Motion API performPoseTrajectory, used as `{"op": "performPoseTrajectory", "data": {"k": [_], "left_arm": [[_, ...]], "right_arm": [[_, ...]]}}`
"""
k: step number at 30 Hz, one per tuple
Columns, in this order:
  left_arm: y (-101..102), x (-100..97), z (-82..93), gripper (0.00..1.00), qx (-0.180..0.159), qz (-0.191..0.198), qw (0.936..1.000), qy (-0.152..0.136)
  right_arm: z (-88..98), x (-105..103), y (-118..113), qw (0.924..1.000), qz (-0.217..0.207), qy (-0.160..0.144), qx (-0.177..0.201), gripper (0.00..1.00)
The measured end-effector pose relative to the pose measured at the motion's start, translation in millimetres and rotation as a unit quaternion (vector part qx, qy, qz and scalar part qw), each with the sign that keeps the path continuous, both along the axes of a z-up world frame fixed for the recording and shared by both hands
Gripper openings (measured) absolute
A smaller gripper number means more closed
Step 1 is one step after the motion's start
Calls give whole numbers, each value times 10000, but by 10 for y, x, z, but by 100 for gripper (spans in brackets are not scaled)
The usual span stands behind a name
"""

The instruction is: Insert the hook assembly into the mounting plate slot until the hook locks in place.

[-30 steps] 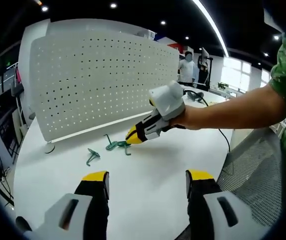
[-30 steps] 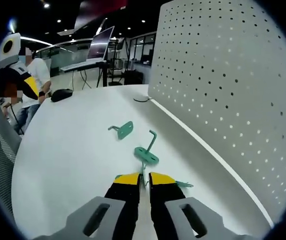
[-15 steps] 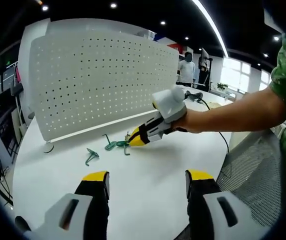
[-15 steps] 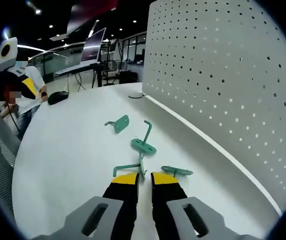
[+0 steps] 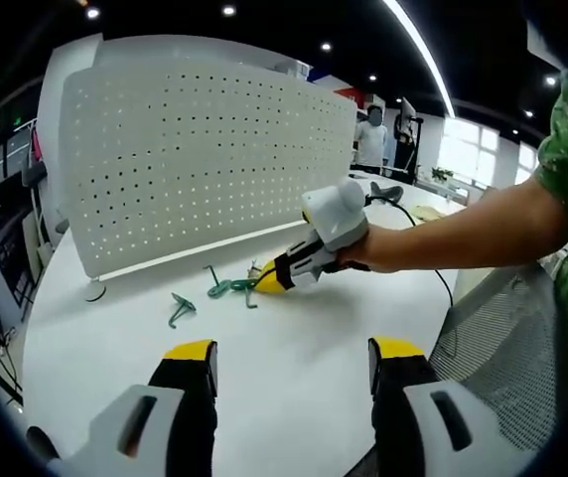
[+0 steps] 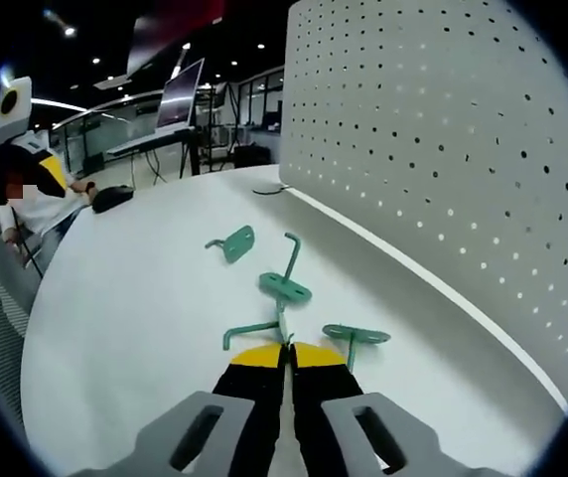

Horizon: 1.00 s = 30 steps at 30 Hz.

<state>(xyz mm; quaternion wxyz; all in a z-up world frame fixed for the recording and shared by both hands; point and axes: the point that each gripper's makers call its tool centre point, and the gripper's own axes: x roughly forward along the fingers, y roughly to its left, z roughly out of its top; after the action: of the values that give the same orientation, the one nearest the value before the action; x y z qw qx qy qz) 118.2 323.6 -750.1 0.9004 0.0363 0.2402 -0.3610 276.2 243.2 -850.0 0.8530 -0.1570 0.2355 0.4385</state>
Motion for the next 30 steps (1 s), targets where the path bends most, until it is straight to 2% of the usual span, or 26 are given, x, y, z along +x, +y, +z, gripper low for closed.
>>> {"op": "performPoseTrajectory", "data": {"k": [30], "left_arm": [[-33, -14, 22, 63, 26, -96, 9999, -62]], "right_arm": [[377, -8, -50, 9994, -160, -279, 144, 0]]}}
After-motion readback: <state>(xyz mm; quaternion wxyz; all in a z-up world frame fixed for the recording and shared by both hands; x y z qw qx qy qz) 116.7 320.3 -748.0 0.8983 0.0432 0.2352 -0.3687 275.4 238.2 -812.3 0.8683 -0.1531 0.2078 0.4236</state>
